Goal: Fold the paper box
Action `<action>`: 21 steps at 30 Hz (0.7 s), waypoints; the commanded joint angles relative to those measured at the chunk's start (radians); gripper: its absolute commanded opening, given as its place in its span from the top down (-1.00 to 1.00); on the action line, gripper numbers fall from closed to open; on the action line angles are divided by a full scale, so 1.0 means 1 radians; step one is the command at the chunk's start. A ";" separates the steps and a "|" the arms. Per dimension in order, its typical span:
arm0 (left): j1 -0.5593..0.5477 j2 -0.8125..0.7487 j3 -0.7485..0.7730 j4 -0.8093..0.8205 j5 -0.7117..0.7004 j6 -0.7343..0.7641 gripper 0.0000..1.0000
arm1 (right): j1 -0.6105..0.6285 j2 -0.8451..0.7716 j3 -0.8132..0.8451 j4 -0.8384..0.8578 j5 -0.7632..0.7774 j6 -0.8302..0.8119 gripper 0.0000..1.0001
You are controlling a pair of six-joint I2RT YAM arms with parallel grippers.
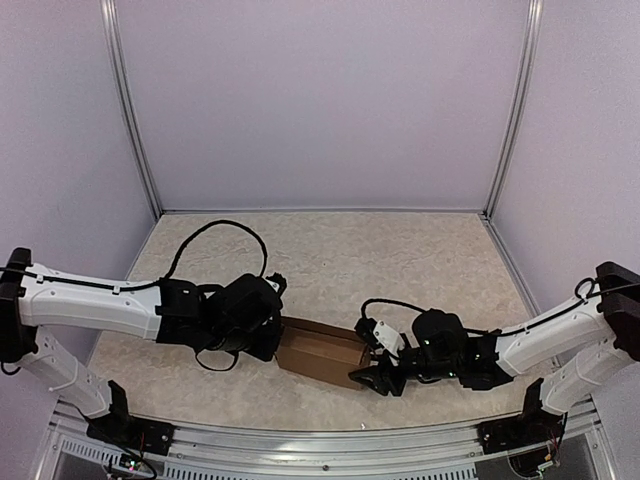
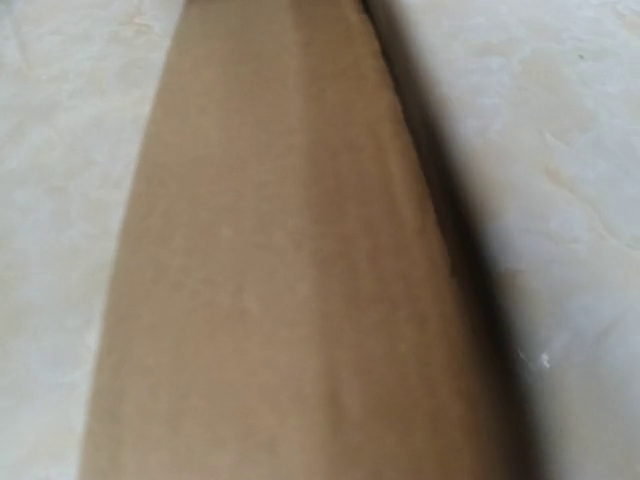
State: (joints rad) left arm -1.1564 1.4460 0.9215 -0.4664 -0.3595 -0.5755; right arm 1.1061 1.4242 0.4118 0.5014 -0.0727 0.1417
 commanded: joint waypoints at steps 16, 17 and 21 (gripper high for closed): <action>-0.061 0.120 0.076 -0.090 0.116 -0.015 1.00 | -0.067 -0.220 -0.053 -0.088 0.127 0.079 -0.66; -0.061 0.123 0.082 -0.094 0.114 -0.015 1.00 | -0.072 -0.241 -0.060 -0.101 0.131 0.080 -0.68; -0.062 0.143 0.103 -0.104 0.114 -0.015 1.00 | -0.083 -0.331 -0.079 -0.148 0.157 0.082 -0.99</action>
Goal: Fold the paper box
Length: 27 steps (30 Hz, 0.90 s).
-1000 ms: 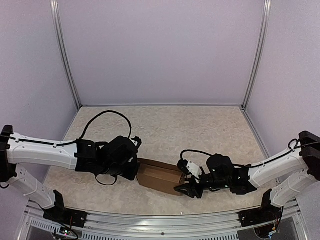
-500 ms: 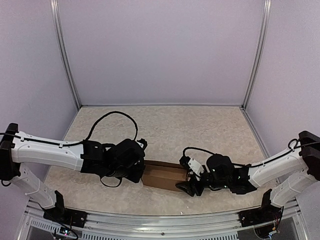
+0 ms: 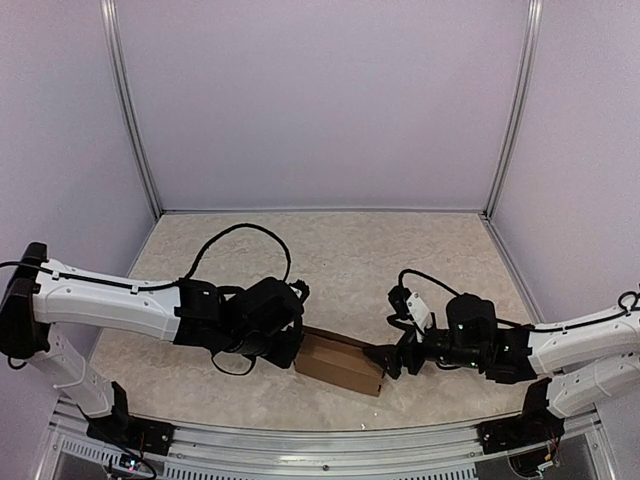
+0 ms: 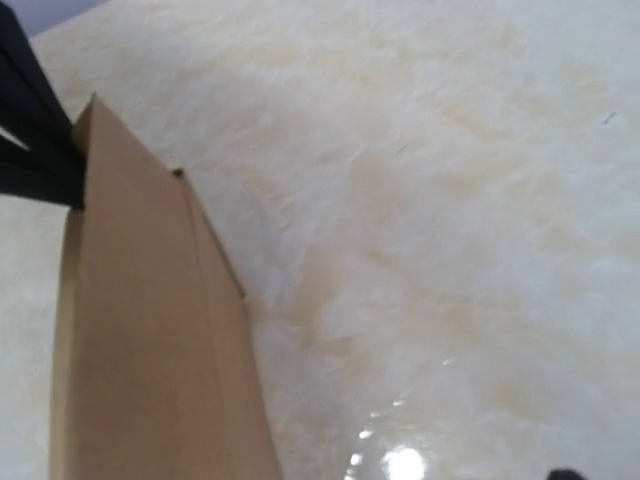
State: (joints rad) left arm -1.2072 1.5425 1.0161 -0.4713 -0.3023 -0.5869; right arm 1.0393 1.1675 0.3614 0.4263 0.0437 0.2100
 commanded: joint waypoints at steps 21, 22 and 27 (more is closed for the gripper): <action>-0.009 0.099 0.093 -0.158 0.079 -0.050 1.00 | 0.034 -0.277 0.215 -0.681 0.037 0.221 -0.81; -0.009 0.100 0.093 -0.159 0.081 -0.053 1.00 | 0.046 -0.280 0.229 -0.716 0.059 0.229 -0.77; -0.006 0.109 0.099 -0.159 0.093 -0.061 1.00 | 0.099 -0.257 0.312 -0.889 0.126 0.281 -0.54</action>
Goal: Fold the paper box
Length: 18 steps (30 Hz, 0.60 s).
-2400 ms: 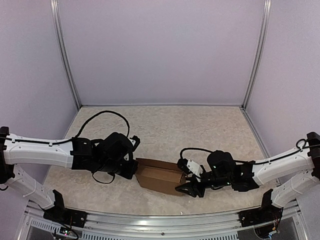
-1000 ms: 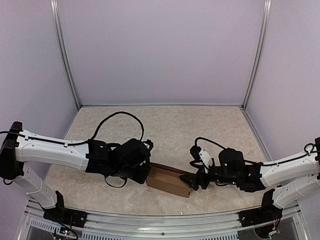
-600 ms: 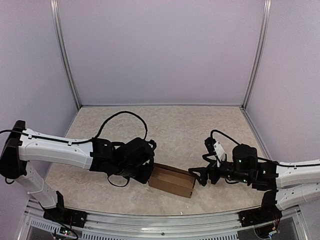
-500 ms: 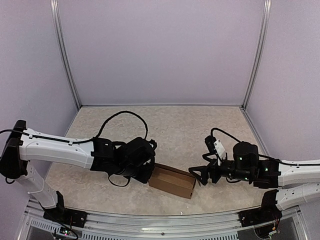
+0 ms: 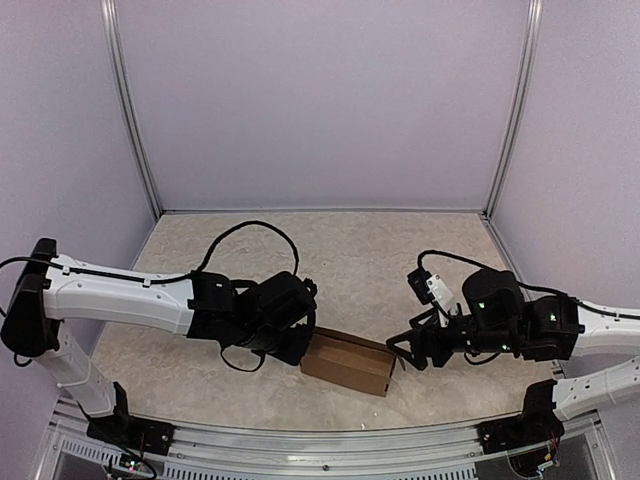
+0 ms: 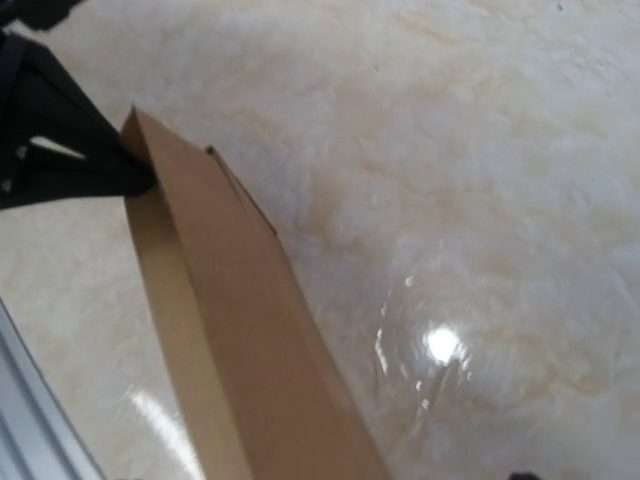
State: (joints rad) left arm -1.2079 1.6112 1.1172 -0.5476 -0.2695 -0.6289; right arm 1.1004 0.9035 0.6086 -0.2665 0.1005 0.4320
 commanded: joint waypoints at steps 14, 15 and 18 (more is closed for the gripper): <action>0.015 0.041 -0.003 -0.088 0.076 -0.038 1.00 | 0.146 0.174 0.220 -0.460 0.169 0.193 0.02; 0.015 0.042 -0.004 -0.087 0.078 -0.038 1.00 | 0.148 0.183 0.222 -0.459 0.172 0.198 0.07; 0.015 0.041 -0.004 -0.084 0.080 -0.040 1.00 | 0.150 0.210 0.221 -0.437 0.174 0.210 0.17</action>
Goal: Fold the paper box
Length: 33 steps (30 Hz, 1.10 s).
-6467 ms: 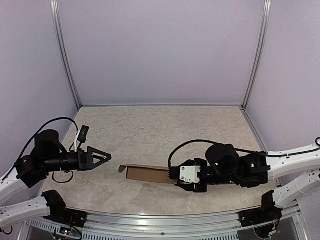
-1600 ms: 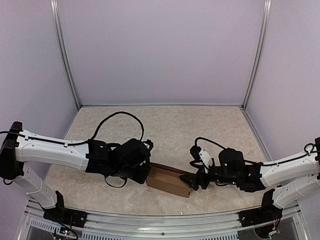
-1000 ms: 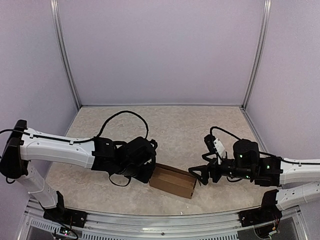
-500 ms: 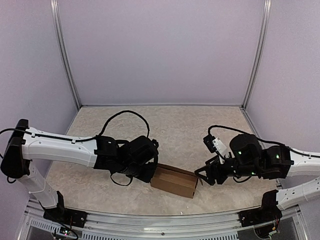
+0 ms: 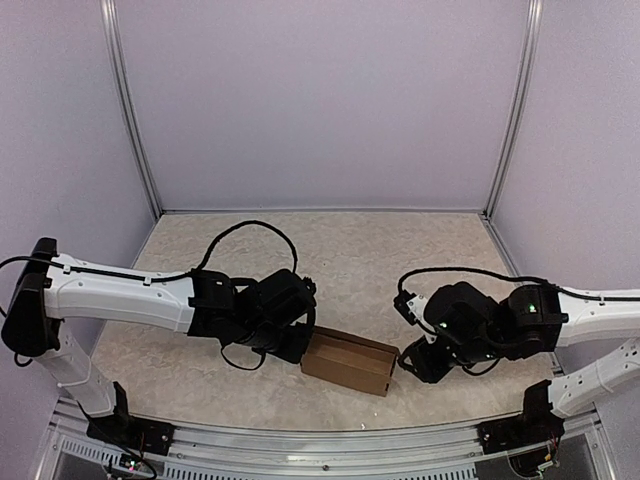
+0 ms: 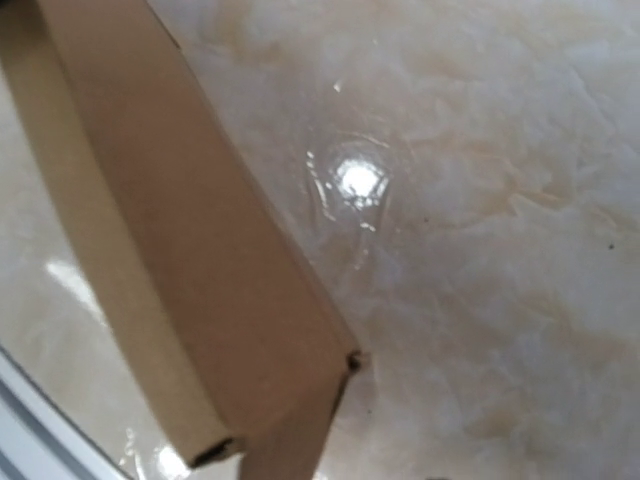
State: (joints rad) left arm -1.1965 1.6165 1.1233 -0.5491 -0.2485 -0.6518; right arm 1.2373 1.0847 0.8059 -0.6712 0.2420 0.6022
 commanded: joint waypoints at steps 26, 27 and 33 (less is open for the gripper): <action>0.004 0.022 -0.030 -0.111 0.009 -0.096 1.00 | 0.015 0.143 0.050 0.177 0.114 0.078 1.00; 0.006 0.022 -0.030 -0.115 0.003 -0.103 1.00 | 0.014 0.154 0.054 0.195 0.121 0.079 1.00; 0.013 0.014 -0.030 -0.156 -0.042 -0.163 1.00 | 0.013 0.261 0.113 0.269 0.195 0.067 1.00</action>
State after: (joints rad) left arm -1.1896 1.6119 1.1229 -0.5926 -0.3050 -0.7597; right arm 1.2415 1.2808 0.8547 -0.5346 0.3889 0.6712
